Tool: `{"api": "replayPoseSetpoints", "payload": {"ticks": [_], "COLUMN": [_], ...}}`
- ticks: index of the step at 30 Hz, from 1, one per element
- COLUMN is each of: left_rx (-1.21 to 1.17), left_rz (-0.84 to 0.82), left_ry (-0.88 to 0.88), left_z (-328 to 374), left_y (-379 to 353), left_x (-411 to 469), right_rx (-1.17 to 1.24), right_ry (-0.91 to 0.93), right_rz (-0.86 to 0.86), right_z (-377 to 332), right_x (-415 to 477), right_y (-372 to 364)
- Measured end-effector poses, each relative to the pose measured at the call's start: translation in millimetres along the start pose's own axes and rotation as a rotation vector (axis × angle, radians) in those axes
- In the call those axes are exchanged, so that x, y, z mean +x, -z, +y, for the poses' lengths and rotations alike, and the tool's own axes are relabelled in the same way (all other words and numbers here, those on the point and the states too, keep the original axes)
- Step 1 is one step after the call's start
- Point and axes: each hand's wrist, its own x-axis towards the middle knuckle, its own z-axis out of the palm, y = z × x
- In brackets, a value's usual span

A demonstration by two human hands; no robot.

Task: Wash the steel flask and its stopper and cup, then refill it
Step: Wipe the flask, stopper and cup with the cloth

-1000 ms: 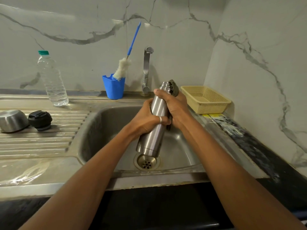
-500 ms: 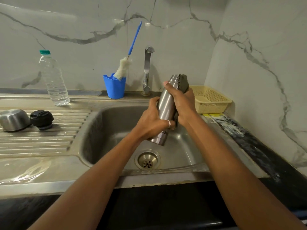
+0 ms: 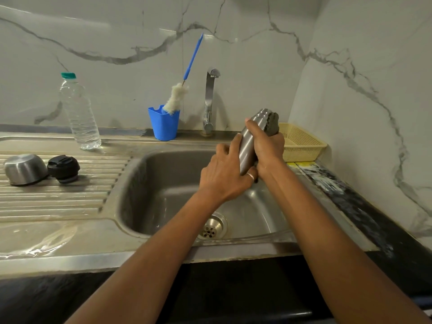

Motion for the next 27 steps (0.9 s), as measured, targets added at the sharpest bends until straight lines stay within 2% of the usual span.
{"api": "replayPoseSetpoints", "payload": {"ticks": [2, 5, 8, 10, 13, 17, 21, 24, 27], "left_rx": [-0.044, -0.393, -0.799, -0.925, -1.089, -1.259, -1.298, -1.324, -1.303], "left_rz": [0.009, 0.051, 0.054, 0.074, 0.058, 0.061, 0.018, -0.073, -0.130], "left_ry": [0.010, 0.064, 0.258, 0.384, 0.545, 0.633, 0.652, 0.642, 0.634], "left_z": [-4.8, -13.7, -19.0, -24.1, -39.2, -64.7, -77.4, -66.7, -49.1], "left_y": [1.2, 9.3, 17.2, 19.3, 21.9, 31.6, 38.2, 37.3, 33.0], "left_x": [2.4, 7.3, 11.3, 14.1, 19.2, 17.9, 16.3, 14.7, 12.2], "right_rx": [-0.008, 0.025, 0.023, -0.018, -0.195, -0.559, -0.692, -0.642, -0.485], "right_ry": [0.004, -0.008, -0.042, -0.028, 0.051, 0.317, 0.436, 0.363, 0.236], "right_rz": [-0.062, -0.193, -0.344, -0.389, -0.452, -0.593, -0.582, -0.504, -0.396], "right_z": [-0.8, -1.8, 3.5, 9.8, 17.4, 26.1, 34.8, 30.3, 18.5], "right_x": [0.3, -4.0, -13.6, -20.5, -34.8, -62.4, -63.6, -46.7, -29.1], "right_y": [0.0, -3.2, -12.4, -22.2, -33.2, -44.0, -52.5, -47.9, -35.6]}}
